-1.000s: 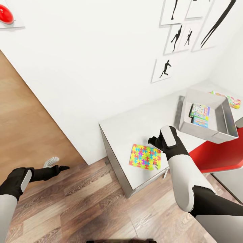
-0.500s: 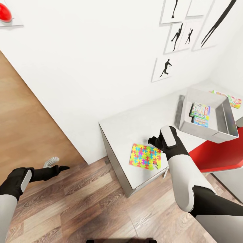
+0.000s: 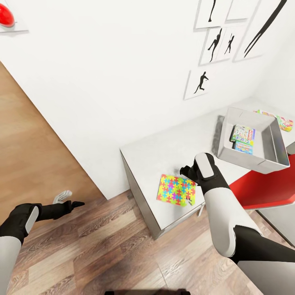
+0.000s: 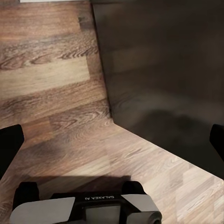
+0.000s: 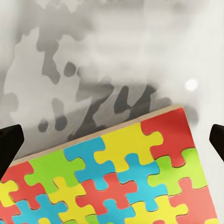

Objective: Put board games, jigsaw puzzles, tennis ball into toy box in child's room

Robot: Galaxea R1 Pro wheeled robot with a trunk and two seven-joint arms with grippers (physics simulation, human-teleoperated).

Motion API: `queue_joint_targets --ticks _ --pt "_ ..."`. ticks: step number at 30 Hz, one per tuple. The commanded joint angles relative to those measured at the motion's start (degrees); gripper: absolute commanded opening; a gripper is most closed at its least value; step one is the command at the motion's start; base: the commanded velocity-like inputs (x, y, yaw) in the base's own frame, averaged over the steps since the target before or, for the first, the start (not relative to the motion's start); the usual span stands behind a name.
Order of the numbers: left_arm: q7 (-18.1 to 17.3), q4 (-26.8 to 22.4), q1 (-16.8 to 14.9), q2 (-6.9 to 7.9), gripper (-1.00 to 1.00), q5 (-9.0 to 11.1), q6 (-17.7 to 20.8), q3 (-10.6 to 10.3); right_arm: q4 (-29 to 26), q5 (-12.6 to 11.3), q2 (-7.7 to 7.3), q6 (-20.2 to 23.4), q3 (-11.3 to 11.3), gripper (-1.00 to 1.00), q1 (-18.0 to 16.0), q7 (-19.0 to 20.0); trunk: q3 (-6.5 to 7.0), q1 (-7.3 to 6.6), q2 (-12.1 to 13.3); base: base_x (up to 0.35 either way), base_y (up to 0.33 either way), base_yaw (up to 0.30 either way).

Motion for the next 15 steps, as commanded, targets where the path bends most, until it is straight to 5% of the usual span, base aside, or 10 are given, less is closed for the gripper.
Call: queue_joint_targets --ticks 1,15 --pt "0.0 0.0 0.0 -0.01 1.00 0.3 0.5 0.1 -0.1 -0.6 0.04 0.0 -0.1 1.00 0.0 -0.6 -0.09 0.03 -0.1 0.000 0.000 0.000" --pt "0.0 0.0 0.0 -0.01 1.00 0.3 0.3 0.1 -0.1 -0.6 -0.02 0.0 -0.1 1.00 0.0 -0.5 -0.09 0.03 -0.1 -0.042 0.000 0.000"
